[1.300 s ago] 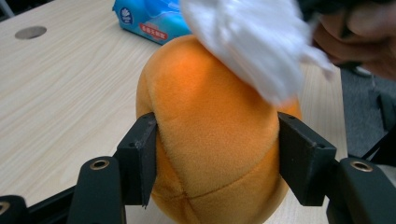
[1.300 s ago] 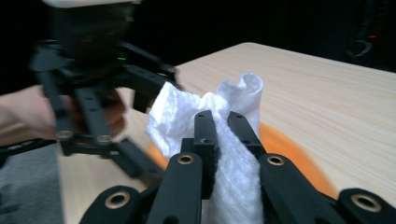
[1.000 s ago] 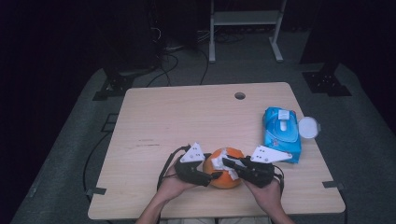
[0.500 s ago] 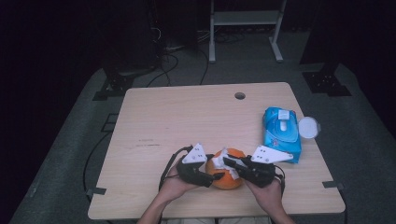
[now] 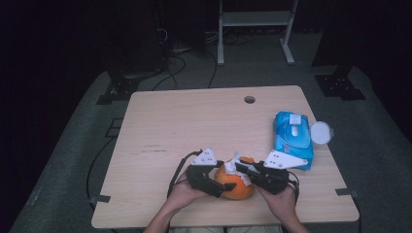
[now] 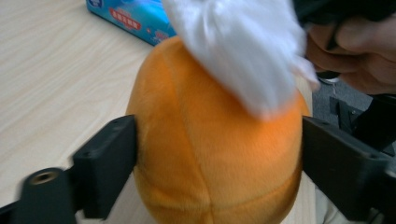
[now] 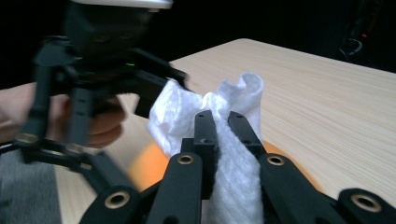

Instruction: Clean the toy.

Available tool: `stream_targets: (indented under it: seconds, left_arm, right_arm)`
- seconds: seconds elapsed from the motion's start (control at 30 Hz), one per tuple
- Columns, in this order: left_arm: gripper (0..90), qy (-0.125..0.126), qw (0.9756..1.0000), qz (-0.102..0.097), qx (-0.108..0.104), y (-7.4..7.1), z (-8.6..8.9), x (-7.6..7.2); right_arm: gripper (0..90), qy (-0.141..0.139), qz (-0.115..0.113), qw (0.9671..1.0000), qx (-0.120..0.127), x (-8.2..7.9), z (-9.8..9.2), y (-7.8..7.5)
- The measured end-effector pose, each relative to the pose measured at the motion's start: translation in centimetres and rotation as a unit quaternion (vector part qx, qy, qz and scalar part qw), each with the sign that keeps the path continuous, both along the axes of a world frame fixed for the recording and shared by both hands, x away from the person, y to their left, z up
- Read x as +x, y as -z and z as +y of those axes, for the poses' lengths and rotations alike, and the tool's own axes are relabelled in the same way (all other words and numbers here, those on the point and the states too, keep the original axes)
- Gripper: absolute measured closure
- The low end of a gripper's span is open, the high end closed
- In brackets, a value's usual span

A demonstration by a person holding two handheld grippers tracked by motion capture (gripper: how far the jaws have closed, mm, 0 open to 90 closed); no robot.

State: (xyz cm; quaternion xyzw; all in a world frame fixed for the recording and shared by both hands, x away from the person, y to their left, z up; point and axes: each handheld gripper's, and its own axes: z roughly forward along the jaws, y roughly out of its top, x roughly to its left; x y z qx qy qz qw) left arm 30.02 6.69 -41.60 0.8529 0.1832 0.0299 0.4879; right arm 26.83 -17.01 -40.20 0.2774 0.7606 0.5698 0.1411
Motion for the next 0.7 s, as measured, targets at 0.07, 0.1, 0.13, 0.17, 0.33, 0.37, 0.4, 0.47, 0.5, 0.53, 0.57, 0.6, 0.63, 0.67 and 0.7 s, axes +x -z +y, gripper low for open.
stream_targets:
  seconds: [0.07, 0.1, 0.13, 0.17, 0.33, 0.37, 0.4, 0.47, 0.5, 0.53, 0.57, 0.6, 0.63, 0.67, 0.7]
  left_arm:
    - [30.9, 0.003, 0.9995, -0.030, 0.013, -0.2, 0.3, -0.3]
    - [34.6, 0.004, 0.9993, -0.036, 0.012, -0.3, 0.4, -0.4]
    - [36.4, 0.005, 0.9993, -0.037, 0.011, -0.4, 0.6, -0.3]
    - [36.6, 0.005, 0.9994, -0.034, 0.010, -0.4, 0.8, -0.2]
    - [23.0, -0.002, 0.9997, 0.022, -0.007, -0.2, 0.8, 0.5]
    - [17.5, -0.001, 0.9995, 0.030, -0.005, -0.3, 0.6, 0.6]
    - [15.0, -0.004, 0.9995, 0.031, -0.002, -0.3, 0.4, 0.5]
    - [16.0, -0.010, 0.9997, 0.020, 0.005, -0.3, 0.5, 0.4]
    - [22.3, -0.016, 0.9998, 0.013, 0.002, -0.3, 0.8, 0.4]
    - [24.9, -0.019, 0.9997, 0.012, 0.003, -0.4, 1.0, 0.5]
    - [25.9, -0.019, 0.9997, 0.012, 0.003, -0.4, 1.0, 0.5]
    - [26.2, -0.028, 0.9995, 0.015, 0.002, -0.4, 1.3, 0.7]
    - [26.2, -0.027, 0.9994, 0.019, 0.003, -0.4, 1.3, 0.8]
    - [25.9, -0.025, 0.9994, 0.022, 0.003, -0.3, 1.4, 0.8]
    - [24.5, -0.023, 0.9993, 0.028, 0.002, -0.3, 1.4, 0.8]
  right_arm:
    - [82.7, -0.010, -0.005, 0.9999, -0.006, -0.2, 0.6, -0.1]
    - [82.8, -0.012, -0.006, 0.9999, -0.009, -0.2, 0.5, -0.2]
    - [82.7, -0.011, -0.007, 0.9999, -0.007, 0.0, 0.2, -0.3]
    - [82.8, -0.002, -0.005, 1.0000, -0.003, 0.2, -0.3, -0.4]
    - [82.8, 0.035, 0.024, 0.9990, 0.011, 1.5, -2.4, 0.8]
    - [82.8, 0.036, 0.026, 0.9990, 0.009, 1.5, -2.2, 1.0]
    - [82.8, 0.035, 0.025, 0.9990, 0.009, 1.5, -2.0, 1.0]
    - [82.7, 0.027, 0.027, 0.9992, 0.014, 1.4, -1.6, 1.0]
    - [82.8, 0.026, 0.024, 0.9993, 0.009, 1.3, -1.4, 0.9]
    - [82.8, 0.025, 0.023, 0.9994, 0.008, 1.3, -1.5, 0.8]
    - [82.8, 0.025, 0.023, 0.9994, 0.008, 1.3, -1.5, 0.8]
    - [82.9, 0.023, 0.028, 0.9992, 0.014, 1.3, -1.6, 0.9]
    - [82.9, 0.022, 0.029, 0.9993, 0.013, 1.2, -1.6, 0.9]
    - [82.9, 0.021, 0.026, 0.9994, 0.009, 1.1, -1.4, 0.9]
    - [82.9, 0.021, 0.024, 0.9995, 0.006, 0.9, -1.2, 0.9]
